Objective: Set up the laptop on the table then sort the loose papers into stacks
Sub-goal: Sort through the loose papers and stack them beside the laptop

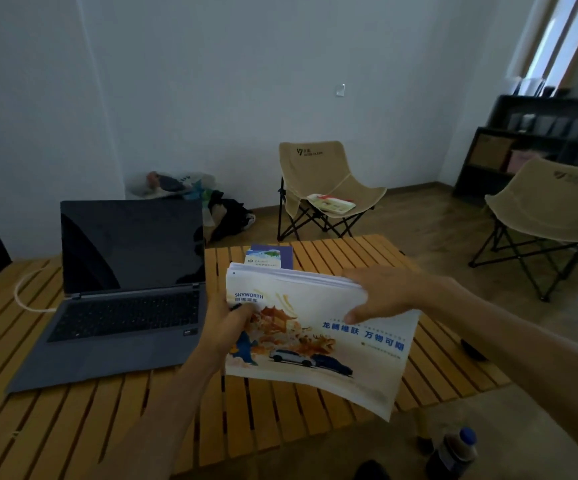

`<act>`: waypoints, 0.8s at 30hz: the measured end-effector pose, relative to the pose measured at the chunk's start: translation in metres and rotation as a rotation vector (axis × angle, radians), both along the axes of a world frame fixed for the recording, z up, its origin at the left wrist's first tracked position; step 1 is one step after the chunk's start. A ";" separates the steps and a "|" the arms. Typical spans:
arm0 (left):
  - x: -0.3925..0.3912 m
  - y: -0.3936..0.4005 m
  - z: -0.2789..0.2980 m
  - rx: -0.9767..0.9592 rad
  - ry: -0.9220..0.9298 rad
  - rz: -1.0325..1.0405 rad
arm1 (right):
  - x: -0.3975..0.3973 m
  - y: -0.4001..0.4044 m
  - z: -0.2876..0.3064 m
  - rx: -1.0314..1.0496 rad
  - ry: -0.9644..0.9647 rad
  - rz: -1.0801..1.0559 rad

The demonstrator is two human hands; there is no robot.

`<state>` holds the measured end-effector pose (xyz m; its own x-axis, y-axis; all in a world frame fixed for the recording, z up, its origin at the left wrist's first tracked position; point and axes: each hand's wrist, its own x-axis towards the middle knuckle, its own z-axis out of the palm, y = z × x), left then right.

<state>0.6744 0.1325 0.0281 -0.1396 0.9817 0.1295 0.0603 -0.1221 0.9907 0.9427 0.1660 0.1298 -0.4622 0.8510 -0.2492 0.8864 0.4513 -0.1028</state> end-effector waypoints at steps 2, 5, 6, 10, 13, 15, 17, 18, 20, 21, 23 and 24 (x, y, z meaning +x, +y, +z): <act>0.003 0.018 0.001 -0.001 0.022 0.007 | 0.012 0.012 -0.003 -0.011 0.081 0.005; 0.003 0.058 0.013 -0.083 0.140 -0.046 | 0.028 0.038 0.000 -0.044 0.172 -0.006; 0.000 0.076 0.019 -0.138 0.155 -0.126 | 0.036 0.050 0.002 -0.056 0.193 -0.030; -0.013 0.141 0.028 -0.189 0.049 -0.306 | 0.084 0.101 0.015 -0.282 0.443 -0.288; 0.029 0.174 -0.003 -0.291 -0.302 -0.265 | 0.120 0.135 0.007 -0.414 0.744 -0.456; 0.086 0.192 -0.032 -0.351 -0.485 -0.347 | 0.137 0.159 -0.010 -0.438 0.892 -0.556; 0.139 0.227 -0.074 -0.329 -0.440 -0.285 | 0.151 0.183 -0.030 -0.477 1.001 -0.639; 0.163 0.238 -0.079 -0.300 -0.430 -0.222 | 0.158 0.193 -0.039 -0.499 1.039 -0.668; 0.196 0.242 -0.059 -0.268 -0.432 -0.079 | 0.169 0.210 -0.055 -0.525 1.086 -0.719; 0.208 0.246 -0.054 -0.298 -0.443 -0.046 | 0.174 0.218 -0.063 -0.529 1.100 -0.744; 0.224 0.260 -0.056 -0.380 -0.411 -0.048 | 0.185 0.234 -0.080 -0.509 1.091 -0.781; 0.229 0.269 -0.056 -0.380 -0.383 -0.053 | 0.192 0.243 -0.088 -0.488 1.081 -0.799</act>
<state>0.9030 0.4011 -0.0280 -0.0558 0.9564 -0.2867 -0.3103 0.2563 0.9155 1.1344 0.4087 0.0422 -0.0569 0.9018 -0.4284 0.2692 -0.3993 -0.8764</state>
